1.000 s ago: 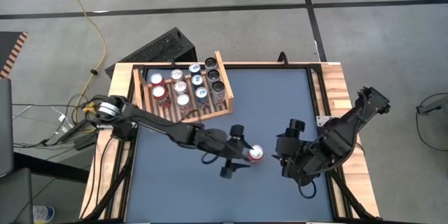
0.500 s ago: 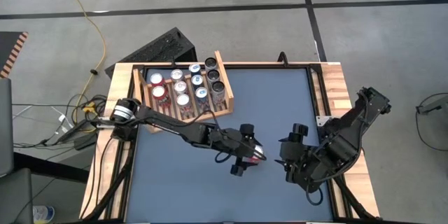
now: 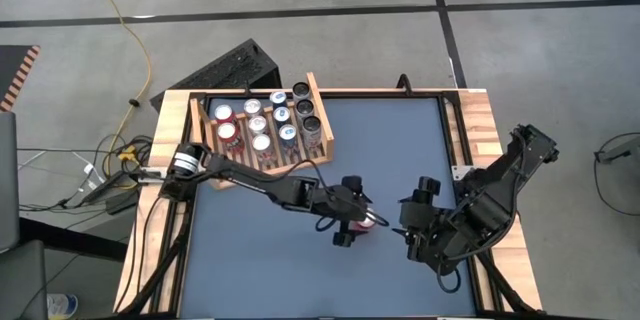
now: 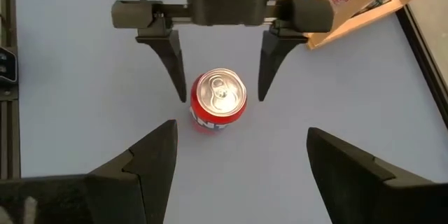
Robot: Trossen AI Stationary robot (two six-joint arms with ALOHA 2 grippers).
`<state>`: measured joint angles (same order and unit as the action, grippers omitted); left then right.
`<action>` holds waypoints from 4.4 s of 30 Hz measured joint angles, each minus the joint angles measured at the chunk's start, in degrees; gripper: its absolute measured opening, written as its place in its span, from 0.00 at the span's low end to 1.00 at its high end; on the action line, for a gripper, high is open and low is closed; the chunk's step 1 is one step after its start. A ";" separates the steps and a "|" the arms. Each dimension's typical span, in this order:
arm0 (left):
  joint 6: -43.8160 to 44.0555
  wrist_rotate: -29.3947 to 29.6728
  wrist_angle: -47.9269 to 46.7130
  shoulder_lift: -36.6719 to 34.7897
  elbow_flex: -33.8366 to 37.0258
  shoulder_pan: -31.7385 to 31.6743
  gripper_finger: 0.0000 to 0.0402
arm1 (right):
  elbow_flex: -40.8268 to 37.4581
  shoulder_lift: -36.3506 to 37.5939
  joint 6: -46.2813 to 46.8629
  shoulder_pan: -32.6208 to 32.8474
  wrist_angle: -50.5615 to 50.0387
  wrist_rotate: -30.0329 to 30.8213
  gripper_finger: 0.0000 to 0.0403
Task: Place canned beverage on shelf
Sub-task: Put the red soda can on the shelf aligned with the other red soda cans
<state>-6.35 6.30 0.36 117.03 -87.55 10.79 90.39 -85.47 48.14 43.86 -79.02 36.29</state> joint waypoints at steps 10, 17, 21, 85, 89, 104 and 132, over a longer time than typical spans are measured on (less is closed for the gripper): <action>3.10 -2.33 0.41 0.37 0.00 -0.45 0.95 | 0.00 0.00 0.02 0.00 0.17 0.00 0.72; 4.07 -2.85 0.20 2.66 0.04 -0.61 0.88 | 0.00 -0.02 0.02 0.00 0.33 -0.02 0.72; 4.84 -2.55 -0.27 4.30 -0.04 -0.68 0.76 | 0.00 -0.02 0.48 0.00 0.38 -0.06 0.72; 10.80 1.93 -6.58 -33.85 46.30 8.45 0.92 | -11.17 -0.04 -5.18 -3.89 19.52 2.56 0.72; 12.38 2.00 -12.25 -34.62 43.42 9.73 0.93 | -11.17 -0.04 -5.31 -3.89 19.47 2.54 0.72; 11.07 7.00 -40.27 -36.82 22.05 12.49 0.93 | -11.17 0.00 -6.43 -3.82 19.56 2.47 0.72; 4.49 -1.11 -48.80 -21.22 7.96 8.21 0.93 | -11.17 0.00 -6.82 -3.82 19.28 1.55 0.72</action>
<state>-1.86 5.19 -48.44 95.81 -79.59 19.00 79.22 -85.47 41.32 40.03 -59.74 37.84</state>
